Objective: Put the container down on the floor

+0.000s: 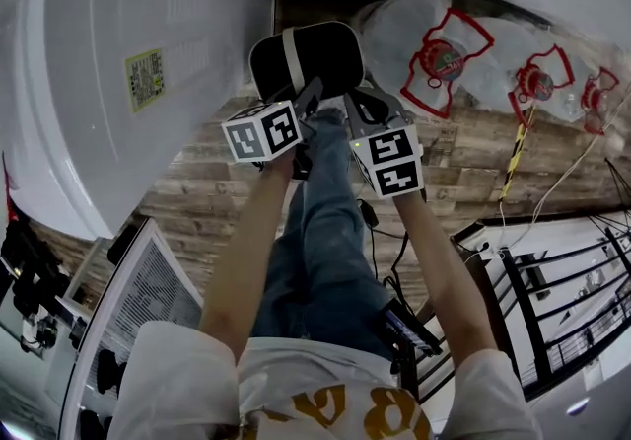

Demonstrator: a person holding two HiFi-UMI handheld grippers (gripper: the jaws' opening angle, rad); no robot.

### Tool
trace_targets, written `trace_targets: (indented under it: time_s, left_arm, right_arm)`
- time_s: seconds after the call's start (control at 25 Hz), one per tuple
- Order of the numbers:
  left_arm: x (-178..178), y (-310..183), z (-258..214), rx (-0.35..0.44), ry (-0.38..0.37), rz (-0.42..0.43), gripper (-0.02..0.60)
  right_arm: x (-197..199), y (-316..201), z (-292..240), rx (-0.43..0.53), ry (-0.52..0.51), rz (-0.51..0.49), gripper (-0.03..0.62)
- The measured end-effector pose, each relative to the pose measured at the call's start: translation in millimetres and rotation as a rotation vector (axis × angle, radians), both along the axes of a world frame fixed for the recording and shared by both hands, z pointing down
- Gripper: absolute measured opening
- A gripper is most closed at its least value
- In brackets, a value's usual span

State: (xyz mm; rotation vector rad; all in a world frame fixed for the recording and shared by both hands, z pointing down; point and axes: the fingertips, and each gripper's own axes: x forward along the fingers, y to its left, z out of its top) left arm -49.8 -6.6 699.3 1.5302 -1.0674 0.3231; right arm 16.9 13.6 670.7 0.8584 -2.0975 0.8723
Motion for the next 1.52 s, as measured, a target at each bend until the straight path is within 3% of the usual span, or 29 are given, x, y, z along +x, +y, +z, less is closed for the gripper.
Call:
trace_targets:
  time_s: [0.6, 1.32, 1.52]
  left_arm:
    - [-13.3, -7.3, 77.6, -0.068, -0.053, 0.022, 0.055]
    - [-7.7, -31.0, 118.8, -0.056, -0.103, 0.036, 0.055]
    - [-11.0, -35.5, 132.6, -0.065, -0.102, -0.014, 0.055]
  right_arm:
    - [-11.8, -10.5, 73.3, -0.062, 0.045, -0.008, 0.031]
    - [-9.7, -18.5, 97.1, -0.111, 0.058, 0.087, 0.031]
    - [-8.3, -13.9, 104.3, -0.121, 0.074, 0.077, 0.031]
